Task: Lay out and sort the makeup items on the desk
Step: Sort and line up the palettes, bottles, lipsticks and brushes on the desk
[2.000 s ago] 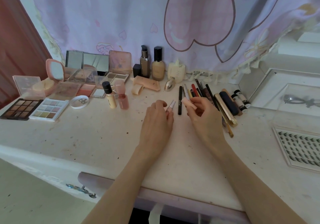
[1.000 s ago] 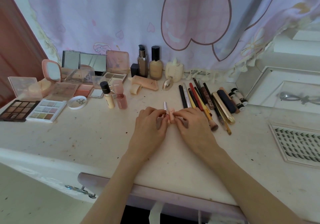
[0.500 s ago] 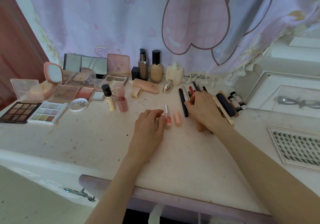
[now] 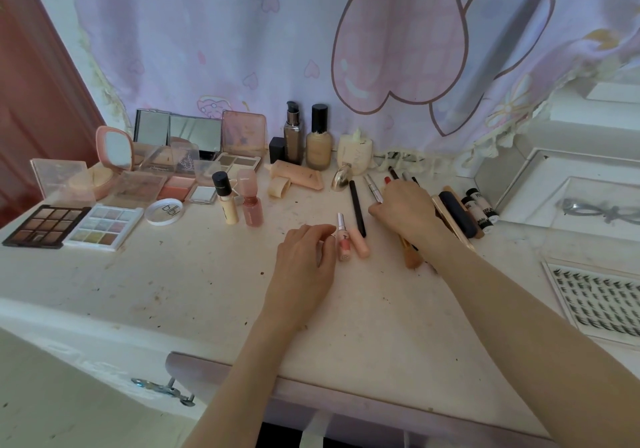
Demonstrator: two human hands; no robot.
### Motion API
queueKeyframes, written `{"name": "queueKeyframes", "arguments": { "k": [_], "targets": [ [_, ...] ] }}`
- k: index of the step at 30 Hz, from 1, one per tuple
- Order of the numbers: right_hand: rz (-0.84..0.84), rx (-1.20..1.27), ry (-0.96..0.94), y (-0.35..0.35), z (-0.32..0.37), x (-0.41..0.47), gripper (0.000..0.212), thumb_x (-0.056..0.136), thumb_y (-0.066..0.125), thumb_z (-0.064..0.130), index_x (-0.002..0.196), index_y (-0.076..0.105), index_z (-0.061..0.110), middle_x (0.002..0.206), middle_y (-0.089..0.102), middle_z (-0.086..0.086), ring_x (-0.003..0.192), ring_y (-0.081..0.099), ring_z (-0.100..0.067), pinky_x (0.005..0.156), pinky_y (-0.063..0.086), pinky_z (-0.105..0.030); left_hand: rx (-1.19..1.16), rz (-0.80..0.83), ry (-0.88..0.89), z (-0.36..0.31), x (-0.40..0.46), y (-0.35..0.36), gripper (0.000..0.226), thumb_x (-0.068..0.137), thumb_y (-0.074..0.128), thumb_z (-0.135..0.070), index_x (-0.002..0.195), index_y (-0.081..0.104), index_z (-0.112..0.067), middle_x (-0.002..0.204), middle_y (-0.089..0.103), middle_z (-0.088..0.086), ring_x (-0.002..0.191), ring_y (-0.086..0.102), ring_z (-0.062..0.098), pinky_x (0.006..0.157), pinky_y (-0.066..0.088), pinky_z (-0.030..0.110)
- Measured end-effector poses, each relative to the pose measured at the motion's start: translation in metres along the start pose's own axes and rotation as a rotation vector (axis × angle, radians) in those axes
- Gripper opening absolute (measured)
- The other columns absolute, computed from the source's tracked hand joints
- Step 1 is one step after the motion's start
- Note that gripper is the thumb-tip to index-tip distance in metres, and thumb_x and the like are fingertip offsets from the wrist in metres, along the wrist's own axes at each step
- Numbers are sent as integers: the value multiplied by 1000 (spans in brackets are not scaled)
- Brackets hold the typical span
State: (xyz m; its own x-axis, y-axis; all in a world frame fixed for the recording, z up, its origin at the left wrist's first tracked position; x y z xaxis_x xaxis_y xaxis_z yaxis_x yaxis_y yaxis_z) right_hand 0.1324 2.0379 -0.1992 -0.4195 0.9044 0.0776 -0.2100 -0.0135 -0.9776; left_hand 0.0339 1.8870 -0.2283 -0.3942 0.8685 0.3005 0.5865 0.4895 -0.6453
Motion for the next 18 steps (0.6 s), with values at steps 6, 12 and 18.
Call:
{"name": "queueKeyframes", "arguments": {
  "k": [6, 12, 18],
  "targets": [
    [-97, 347, 141, -19, -16, -18, 25, 87, 54, 23, 68, 53, 7, 58, 46, -4, 49, 41, -16, 47, 33, -25, -10, 23, 23, 0, -1, 0, 25, 96, 43, -22, 114, 60, -22, 96, 55, -14, 92, 39, 5, 85, 29, 23],
    [35, 1049, 278, -16, -24, -49, 13, 91, 54, 17, 88, 63, 8, 74, 64, 0, 51, 49, -2, 50, 37, -16, 143, 52, 100, -1, -3, 6, 29, 93, 48, -35, 120, 56, -28, 110, 58, -12, 110, 43, 11, 87, 26, 23],
    [62, 1501, 266, -2, -24, -59, 11, 92, 53, 5, 87, 63, 4, 73, 63, -7, 58, 51, -11, 46, 40, -16, 360, 170, 232, -10, -5, 12, 45, 88, 40, -54, 131, 43, -42, 117, 45, -6, 114, 37, 14, 91, 20, 26]
  ]
}}
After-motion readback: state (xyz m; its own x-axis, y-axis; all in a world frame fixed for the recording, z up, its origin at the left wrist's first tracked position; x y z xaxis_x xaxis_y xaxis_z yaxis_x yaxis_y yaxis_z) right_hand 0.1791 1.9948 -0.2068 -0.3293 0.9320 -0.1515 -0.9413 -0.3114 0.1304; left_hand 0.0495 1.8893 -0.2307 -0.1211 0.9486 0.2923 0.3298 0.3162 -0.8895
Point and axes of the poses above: each hand's wrist, its own x-axis towards the middle knuckle, its own y-axis out of the palm, z = x × y, the point moved 3 cm from there along x, towards the middle knuckle
